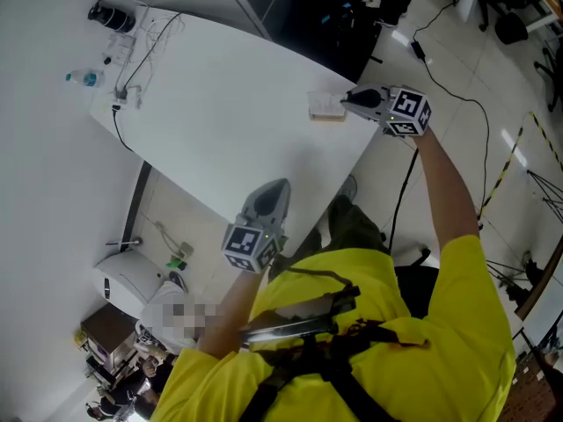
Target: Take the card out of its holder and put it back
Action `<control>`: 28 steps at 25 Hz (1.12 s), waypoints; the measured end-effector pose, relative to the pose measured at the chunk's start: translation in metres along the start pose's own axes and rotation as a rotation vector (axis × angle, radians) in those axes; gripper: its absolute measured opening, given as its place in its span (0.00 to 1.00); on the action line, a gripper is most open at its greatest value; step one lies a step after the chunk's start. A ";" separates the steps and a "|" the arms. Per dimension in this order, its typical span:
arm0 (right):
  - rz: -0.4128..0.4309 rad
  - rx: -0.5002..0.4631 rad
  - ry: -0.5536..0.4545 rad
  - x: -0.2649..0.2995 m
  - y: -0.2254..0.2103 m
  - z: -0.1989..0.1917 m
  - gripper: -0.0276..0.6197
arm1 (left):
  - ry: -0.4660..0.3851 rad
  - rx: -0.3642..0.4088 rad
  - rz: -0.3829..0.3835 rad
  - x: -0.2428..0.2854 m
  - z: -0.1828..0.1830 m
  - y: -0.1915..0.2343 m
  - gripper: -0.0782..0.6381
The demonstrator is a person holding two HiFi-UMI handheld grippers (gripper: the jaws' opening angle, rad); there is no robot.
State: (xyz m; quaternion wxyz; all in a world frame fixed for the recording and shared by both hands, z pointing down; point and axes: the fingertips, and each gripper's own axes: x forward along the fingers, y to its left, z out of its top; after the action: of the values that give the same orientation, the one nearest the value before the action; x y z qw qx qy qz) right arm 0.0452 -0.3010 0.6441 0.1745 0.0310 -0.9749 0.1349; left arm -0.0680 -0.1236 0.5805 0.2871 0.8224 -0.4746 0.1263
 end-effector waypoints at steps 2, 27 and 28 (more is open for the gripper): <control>0.002 -0.003 0.003 -0.001 0.000 -0.001 0.07 | 0.004 -0.002 0.000 0.001 -0.001 -0.001 0.11; -0.136 0.064 0.021 0.017 -0.015 -0.055 0.10 | 0.021 -0.044 0.010 0.003 -0.012 0.001 0.11; -0.158 0.079 0.008 0.016 -0.016 -0.054 0.13 | 0.016 -0.042 0.004 0.004 -0.011 0.000 0.11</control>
State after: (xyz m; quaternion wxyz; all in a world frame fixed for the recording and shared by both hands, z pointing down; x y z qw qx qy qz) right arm 0.0503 -0.3014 0.7026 0.1870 0.1140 -0.9627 0.1590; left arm -0.0656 -0.1202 0.5912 0.3079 0.8141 -0.4766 0.1233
